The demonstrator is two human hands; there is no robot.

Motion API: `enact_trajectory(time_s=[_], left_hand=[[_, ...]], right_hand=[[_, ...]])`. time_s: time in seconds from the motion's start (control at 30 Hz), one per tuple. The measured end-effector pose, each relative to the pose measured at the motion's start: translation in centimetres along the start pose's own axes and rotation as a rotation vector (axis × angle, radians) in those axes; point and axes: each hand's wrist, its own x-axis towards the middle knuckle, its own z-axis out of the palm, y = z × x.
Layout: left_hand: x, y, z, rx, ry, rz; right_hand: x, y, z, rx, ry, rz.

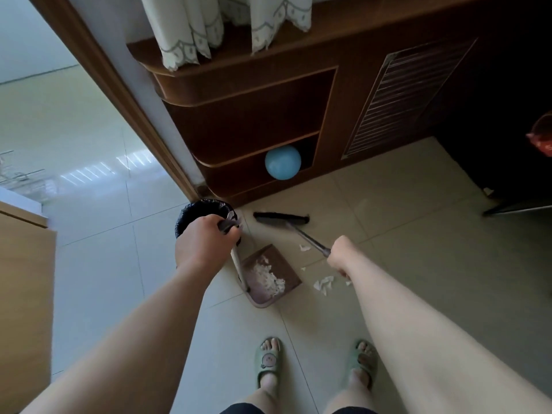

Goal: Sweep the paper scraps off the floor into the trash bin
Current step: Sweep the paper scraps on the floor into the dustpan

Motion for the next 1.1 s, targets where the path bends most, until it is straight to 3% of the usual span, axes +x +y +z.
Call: enact_trajectory(time_s=[0.4, 0.77, 1.1], left_hand=[[0.4, -4.3, -2.4, 0.04, -0.027, 0.059], [-0.6, -7.8, -2.8, 0.054, 0.008, 0.035], [-1.0, -8.1, -2.6, 0.079, 0.007, 0.026]], right_hand=[[-5.0, -1.0, -5.7, -0.126, 0.238, 0.076], [-4.1, -6.9, 3.2, -0.126, 0.105, -0.05], [-5.3, -0.9, 1.8, -0.292, 0.113, 0.036]])
